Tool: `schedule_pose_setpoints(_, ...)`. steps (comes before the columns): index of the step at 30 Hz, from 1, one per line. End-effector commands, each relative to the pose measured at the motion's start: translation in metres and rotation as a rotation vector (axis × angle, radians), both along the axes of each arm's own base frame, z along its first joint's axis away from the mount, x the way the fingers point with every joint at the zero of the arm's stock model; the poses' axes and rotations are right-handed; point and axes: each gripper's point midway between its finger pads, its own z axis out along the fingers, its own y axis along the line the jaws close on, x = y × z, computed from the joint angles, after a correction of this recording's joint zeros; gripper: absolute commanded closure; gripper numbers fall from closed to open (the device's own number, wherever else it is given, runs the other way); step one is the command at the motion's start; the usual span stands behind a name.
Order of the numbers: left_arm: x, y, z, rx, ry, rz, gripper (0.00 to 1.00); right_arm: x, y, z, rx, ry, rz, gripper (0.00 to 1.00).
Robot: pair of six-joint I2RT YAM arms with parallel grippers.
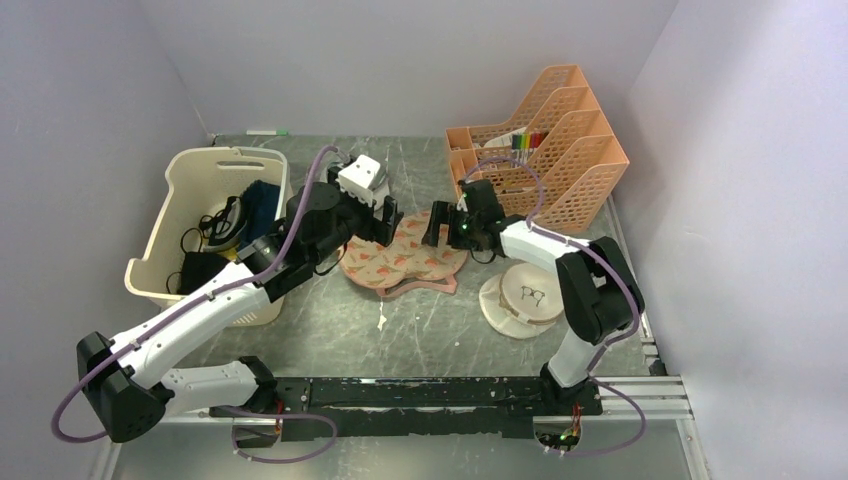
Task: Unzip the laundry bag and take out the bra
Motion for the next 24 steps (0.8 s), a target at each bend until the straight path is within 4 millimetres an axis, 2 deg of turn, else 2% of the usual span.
schedule_pose_setpoints(1, 0.007, 0.008, 0.007, 0.000, -0.046, 0.057, 0.06, -0.043, 0.005, -0.029, -0.053, 0.069, 0.069, 0.01)
schedule_pose_setpoints(5, 0.008, 0.008, 0.006, 0.009, -0.044, 0.061, 0.06, -0.105, 0.023, -0.038, 0.034, 0.146, 0.135, 0.01)
schedule_pose_setpoints(7, 0.009, 0.008, 0.005, 0.010, -0.043, 0.061, 0.06, -0.139, 0.041, -0.031, 0.112, 0.171, 0.186, 0.01)
schedule_pose_setpoints(9, 0.010, 0.007, 0.002, 0.015, -0.038, 0.064, 0.06, -0.168, 0.064, -0.010, 0.214, 0.157, 0.262, 0.01)
schedule_pose_setpoints(11, 0.011, 0.008, 0.000, 0.022, -0.033, 0.072, 0.06, -0.193, 0.088, 0.021, 0.327, 0.118, 0.363, 0.01)
schedule_pose_setpoints(12, 0.012, 0.008, -0.001, 0.024, -0.029, 0.076, 0.06, -0.198, 0.094, 0.039, 0.382, 0.087, 0.401, 0.01)
schedule_pose_setpoints(14, 0.014, 0.008, -0.005, 0.030, -0.020, 0.085, 0.06, -0.199, 0.096, 0.076, 0.440, 0.006, 0.428, 0.01)
schedule_pose_setpoints(16, 0.015, 0.008, -0.007, 0.032, -0.015, 0.092, 0.06, -0.185, 0.084, 0.096, 0.381, -0.096, 0.376, 0.00)
schedule_pose_setpoints(18, 0.015, 0.008, -0.009, 0.032, -0.009, 0.090, 0.06, -0.162, 0.057, 0.101, 0.241, -0.182, 0.247, 0.00)
schedule_pose_setpoints(20, 0.014, 0.006, -0.010, 0.030, -0.004, 0.080, 0.06, -0.135, 0.017, 0.099, 0.070, -0.249, 0.046, 0.00)
schedule_pose_setpoints(22, 0.013, 0.003, -0.012, 0.028, 0.004, 0.067, 0.06, -0.125, -0.016, 0.098, -0.044, -0.275, -0.079, 0.00)
schedule_pose_setpoints(24, 0.013, 0.001, -0.016, 0.028, 0.021, 0.064, 0.06, -0.122, -0.040, 0.099, -0.108, -0.282, -0.150, 0.00)
